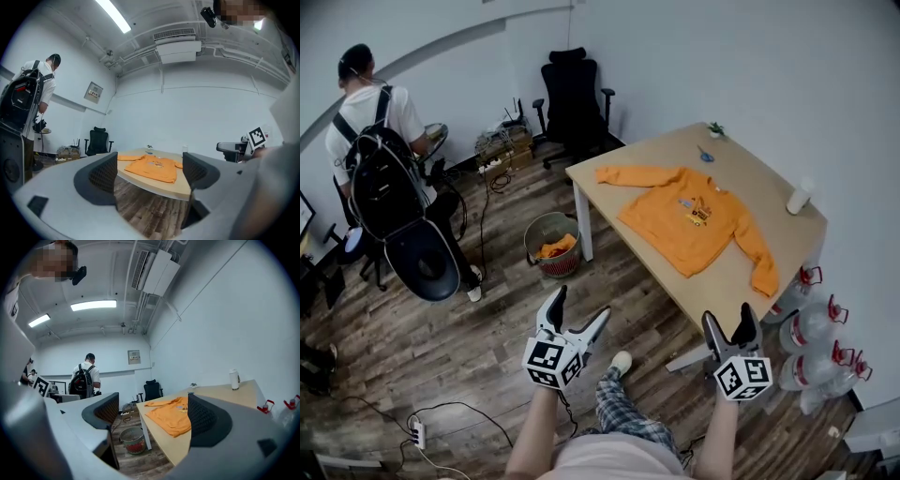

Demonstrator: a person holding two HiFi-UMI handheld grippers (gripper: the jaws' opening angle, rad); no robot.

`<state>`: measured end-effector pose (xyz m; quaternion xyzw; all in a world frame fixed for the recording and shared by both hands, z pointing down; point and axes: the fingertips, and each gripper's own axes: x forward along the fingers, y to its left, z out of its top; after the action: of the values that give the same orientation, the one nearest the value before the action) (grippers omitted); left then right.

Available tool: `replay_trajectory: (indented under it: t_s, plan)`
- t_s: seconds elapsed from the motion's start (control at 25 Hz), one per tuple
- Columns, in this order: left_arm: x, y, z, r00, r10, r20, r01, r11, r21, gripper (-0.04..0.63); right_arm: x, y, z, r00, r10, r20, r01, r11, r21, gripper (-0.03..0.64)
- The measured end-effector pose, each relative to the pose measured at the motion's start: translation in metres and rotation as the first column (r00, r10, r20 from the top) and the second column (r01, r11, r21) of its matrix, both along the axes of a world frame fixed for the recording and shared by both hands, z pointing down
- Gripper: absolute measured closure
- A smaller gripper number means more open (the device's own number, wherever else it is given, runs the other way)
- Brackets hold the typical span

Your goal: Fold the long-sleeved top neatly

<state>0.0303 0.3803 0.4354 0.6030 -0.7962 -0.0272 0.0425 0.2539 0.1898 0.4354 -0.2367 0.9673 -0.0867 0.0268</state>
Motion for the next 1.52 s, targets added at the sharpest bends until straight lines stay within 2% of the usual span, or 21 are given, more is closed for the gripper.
replay_trajectory:
  t_s: [0.44, 0.76, 0.92, 1.08, 1.36, 1.52]
  plan:
    - [-0.126, -0.135, -0.005, 0.998, 0.055, -0.006, -0.055, 0.998, -0.024, 0.178, -0.123, -0.119, 0.003, 0.998, 0.066, 0.005, -0.066, 0.996, -0.057, 0.172]
    - [-0.18, -0.221, -0.005, 0.993, 0.114, -0.004, -0.115, 0.992, -0.055, 0.178, -0.168, -0.187, 0.014, 0.991, 0.132, -0.022, -0.133, 0.987, -0.092, 0.172]
    - [-0.194, -0.254, -0.005, 0.991, 0.137, -0.003, -0.137, 0.989, -0.057, 0.178, -0.174, -0.208, 0.018, 0.985, 0.167, -0.035, -0.169, 0.981, -0.098, 0.172]
    - [-0.192, -0.281, -0.005, 0.985, 0.173, -0.009, -0.173, 0.982, -0.069, 0.178, -0.164, -0.225, 0.019, 0.976, 0.215, -0.035, -0.218, 0.97, -0.111, 0.173]
    - [-0.185, -0.329, -0.002, 0.966, 0.258, -0.018, -0.259, 0.962, -0.09, 0.178, -0.149, -0.246, 0.015, 0.954, 0.298, -0.032, -0.3, 0.947, -0.117, 0.173]
    - [-0.186, -0.359, 0.001, 0.95, 0.312, -0.019, -0.312, 0.945, -0.098, 0.178, -0.141, -0.257, 0.02, 0.932, 0.359, -0.047, -0.362, 0.924, -0.125, 0.173]
